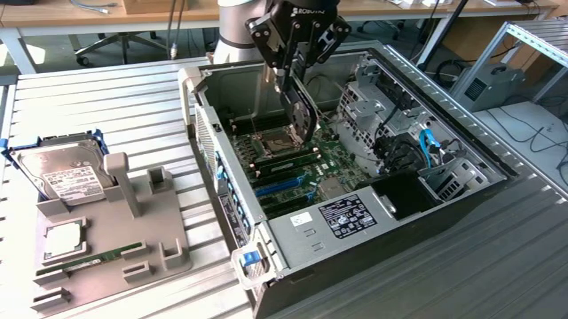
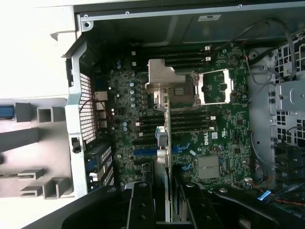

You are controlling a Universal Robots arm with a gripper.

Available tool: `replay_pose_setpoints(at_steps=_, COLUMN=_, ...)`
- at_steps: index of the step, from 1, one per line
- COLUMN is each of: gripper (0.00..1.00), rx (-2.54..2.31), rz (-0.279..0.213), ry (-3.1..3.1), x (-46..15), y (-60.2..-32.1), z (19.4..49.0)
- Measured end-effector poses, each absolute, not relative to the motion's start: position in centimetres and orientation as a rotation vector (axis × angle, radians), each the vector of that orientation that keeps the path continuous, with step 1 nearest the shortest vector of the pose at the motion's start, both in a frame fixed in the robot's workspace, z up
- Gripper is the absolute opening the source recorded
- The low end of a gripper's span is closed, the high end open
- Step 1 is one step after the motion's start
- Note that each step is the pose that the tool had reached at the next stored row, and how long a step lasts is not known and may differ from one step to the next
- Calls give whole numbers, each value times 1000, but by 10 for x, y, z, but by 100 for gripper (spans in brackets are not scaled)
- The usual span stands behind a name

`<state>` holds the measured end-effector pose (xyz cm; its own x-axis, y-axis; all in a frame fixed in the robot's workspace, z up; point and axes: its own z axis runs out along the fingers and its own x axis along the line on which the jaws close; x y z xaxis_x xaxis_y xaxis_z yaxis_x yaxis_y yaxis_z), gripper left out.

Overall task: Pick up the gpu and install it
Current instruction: 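Pick up the gpu and move the gpu toward the slot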

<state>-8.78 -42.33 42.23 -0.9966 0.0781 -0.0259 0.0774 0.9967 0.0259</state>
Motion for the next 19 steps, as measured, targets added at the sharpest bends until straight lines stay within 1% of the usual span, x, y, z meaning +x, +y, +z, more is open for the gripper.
replay_pose_setpoints(at_steps=19, gripper=27, rx=121, rz=37, ry=3112, x=-84, y=-423, z=415)
